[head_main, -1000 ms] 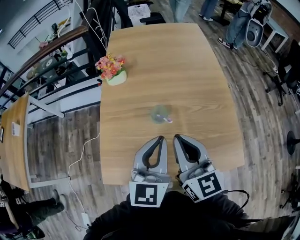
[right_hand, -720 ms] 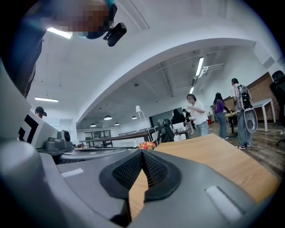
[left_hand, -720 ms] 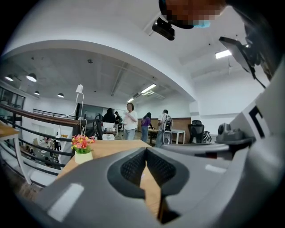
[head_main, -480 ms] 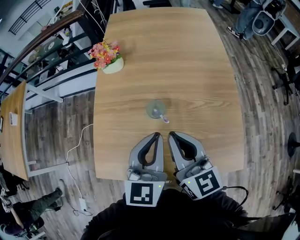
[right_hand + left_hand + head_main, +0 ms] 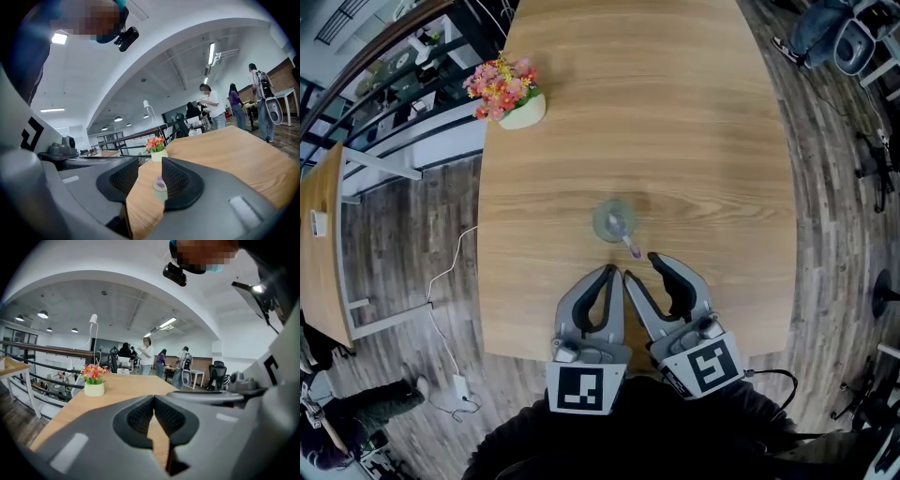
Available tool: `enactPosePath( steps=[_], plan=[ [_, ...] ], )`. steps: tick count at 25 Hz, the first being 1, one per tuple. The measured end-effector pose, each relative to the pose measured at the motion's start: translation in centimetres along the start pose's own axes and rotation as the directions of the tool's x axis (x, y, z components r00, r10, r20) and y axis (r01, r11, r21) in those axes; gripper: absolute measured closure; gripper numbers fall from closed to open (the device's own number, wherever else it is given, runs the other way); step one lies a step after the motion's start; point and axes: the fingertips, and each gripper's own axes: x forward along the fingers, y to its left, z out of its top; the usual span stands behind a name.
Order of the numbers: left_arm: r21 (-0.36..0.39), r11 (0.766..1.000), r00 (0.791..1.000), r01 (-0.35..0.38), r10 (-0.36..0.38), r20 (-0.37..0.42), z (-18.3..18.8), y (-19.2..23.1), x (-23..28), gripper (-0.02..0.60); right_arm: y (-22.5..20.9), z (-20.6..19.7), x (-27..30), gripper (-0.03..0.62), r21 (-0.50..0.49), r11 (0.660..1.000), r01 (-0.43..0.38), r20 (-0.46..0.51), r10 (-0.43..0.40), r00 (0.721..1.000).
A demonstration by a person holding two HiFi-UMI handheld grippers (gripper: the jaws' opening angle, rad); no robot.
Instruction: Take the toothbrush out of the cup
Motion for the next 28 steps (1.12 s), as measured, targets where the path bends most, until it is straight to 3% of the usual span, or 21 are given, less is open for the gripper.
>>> enactPosePath(
  steps=[15, 19, 28],
  plan=[
    [-0.05, 0.999, 0.998, -0.008, 0.005, -0.057, -2.0, 2.8, 3.8, 0.574, -2.0, -2.8, 4.5, 0.462, 0.017, 1.0, 0.009, -0.099, -0.008, 0.995],
    [-0.053, 0.999, 0.998, -0.007, 0.003, -0.07, -2.4, 2.7, 4.2, 0.574, -2.3, -3.1, 4.5, 0.517, -0.01, 1.0, 0.016, -0.105, -0.017, 0.994],
    [-0.053, 0.999, 0.998, -0.013, 0.01, -0.064, -2.3, 2.9, 3.9, 0.574, -2.4, -2.7, 4.5, 0.525, -0.029, 0.999, 0.035, -0.082, -0.038, 0.996]
  ],
)
